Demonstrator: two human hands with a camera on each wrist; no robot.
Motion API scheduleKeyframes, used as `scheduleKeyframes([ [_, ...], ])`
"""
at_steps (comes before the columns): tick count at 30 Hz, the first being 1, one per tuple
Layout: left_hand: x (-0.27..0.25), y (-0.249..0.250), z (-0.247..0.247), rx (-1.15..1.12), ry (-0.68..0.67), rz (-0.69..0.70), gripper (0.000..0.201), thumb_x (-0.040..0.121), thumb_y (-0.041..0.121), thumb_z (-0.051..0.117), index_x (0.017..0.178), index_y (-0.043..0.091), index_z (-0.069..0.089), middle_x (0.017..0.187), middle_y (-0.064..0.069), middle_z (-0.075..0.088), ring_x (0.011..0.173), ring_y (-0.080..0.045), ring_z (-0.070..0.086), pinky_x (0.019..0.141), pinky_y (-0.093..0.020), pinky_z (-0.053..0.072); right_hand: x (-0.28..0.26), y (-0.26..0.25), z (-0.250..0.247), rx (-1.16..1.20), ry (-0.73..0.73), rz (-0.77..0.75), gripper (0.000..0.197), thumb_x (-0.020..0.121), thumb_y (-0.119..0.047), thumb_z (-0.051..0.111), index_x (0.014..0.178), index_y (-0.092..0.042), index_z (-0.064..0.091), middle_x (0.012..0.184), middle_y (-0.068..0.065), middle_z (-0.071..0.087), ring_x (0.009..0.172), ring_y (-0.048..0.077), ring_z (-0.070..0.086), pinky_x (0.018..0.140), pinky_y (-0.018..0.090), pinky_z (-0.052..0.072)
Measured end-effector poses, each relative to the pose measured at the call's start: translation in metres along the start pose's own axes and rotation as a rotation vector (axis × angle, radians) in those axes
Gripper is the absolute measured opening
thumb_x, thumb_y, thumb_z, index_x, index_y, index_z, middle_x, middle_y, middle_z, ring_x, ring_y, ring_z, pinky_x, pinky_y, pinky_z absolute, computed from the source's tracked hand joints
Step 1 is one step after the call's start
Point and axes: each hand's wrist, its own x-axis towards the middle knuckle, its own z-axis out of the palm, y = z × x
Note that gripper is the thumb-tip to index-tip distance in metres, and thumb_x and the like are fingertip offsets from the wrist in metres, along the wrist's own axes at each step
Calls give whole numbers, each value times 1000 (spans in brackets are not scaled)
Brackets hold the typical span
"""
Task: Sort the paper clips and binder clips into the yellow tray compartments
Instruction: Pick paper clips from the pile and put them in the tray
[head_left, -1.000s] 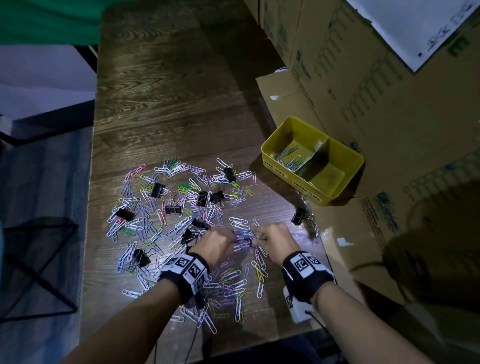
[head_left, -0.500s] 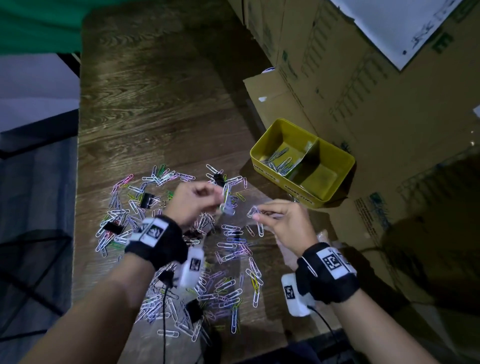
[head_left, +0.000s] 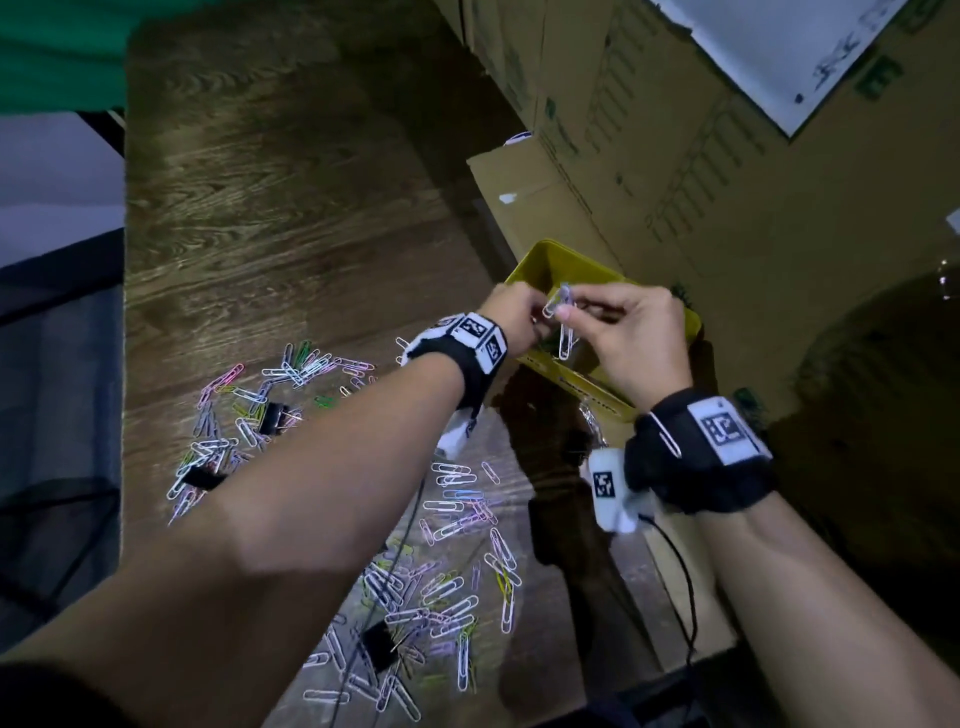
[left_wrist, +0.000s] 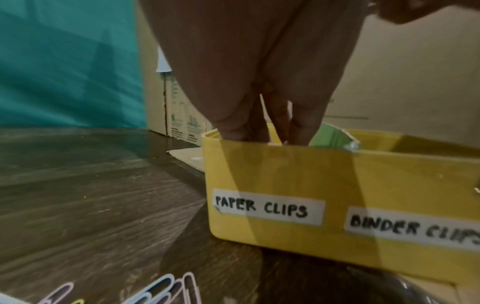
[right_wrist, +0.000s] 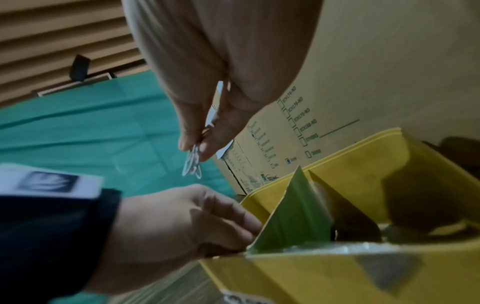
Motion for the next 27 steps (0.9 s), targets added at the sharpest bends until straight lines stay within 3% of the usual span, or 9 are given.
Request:
scheduleKeyframes([
  [3,-12,-5,3,-31,44,51,23,85,6,55,100,15,70,95,-6,70,93,-20,62,69,-7,31,21,1,3,-103,-45,47,27,78,-14,75,104,-9,72,90,0,70,78,5,63,76,22,52],
  [6,-32,-12,-2,-199,229,47,23,87,6,55,97,17,72,96,2,70,88,-9,62,77,-10,40,39,0,12,-261,-117,43,28,83,-13,71,110,-8,68,102,4,70,87,8,63,78,17,49],
  [9,-59,-29,-1,-263,326,53,20,85,5,57,91,16,73,92,2,72,81,-7,63,80,-16,47,53,2,27,-476,-189,6,25,86,-15,67,110,-9,69,108,8,70,90,14,62,86,24,48],
  [13,-98,-66,23,-32,99,31,20,85,4,54,95,10,70,95,-8,71,84,-20,63,83,-21,46,57,8,41,-646,-301,33,27,88,-16,66,114,-13,67,113,10,67,91,19,62,83,23,47],
  [16,-121,-95,58,147,-67,120,31,83,8,53,112,12,63,118,-10,61,106,-28,57,93,-40,46,50,11,42,-668,-337,34,40,84,-19,70,123,-18,61,117,10,65,101,23,63,91,31,50],
  [19,-140,-106,91,366,-140,129,46,87,24,52,132,21,43,135,-11,43,119,-31,43,99,-46,40,39,13,41,-650,-309,-39,41,84,-18,70,124,-19,62,113,10,67,102,24,63,94,36,51],
  [21,-155,-103,107,487,-179,90,50,90,29,47,137,24,32,140,-11,33,124,-29,36,101,-48,38,28,13,41,-616,-279,-143,35,84,-19,70,118,-19,65,114,8,66,103,22,61,95,36,49],
  [24,-175,-101,124,453,-169,109,47,92,26,46,137,20,33,136,-13,36,120,-29,38,100,-44,39,-2,14,44,-495,-318,-341,24,82,-20,70,106,-17,70,103,5,67,90,15,59,86,31,49],
  [27,-193,-106,126,409,-76,176,44,89,41,41,127,21,45,124,-10,48,109,-29,49,91,-43,45,-44,30,51,-455,-594,-307,29,79,-24,74,107,-18,69,102,4,65,90,17,60,85,32,49],
])
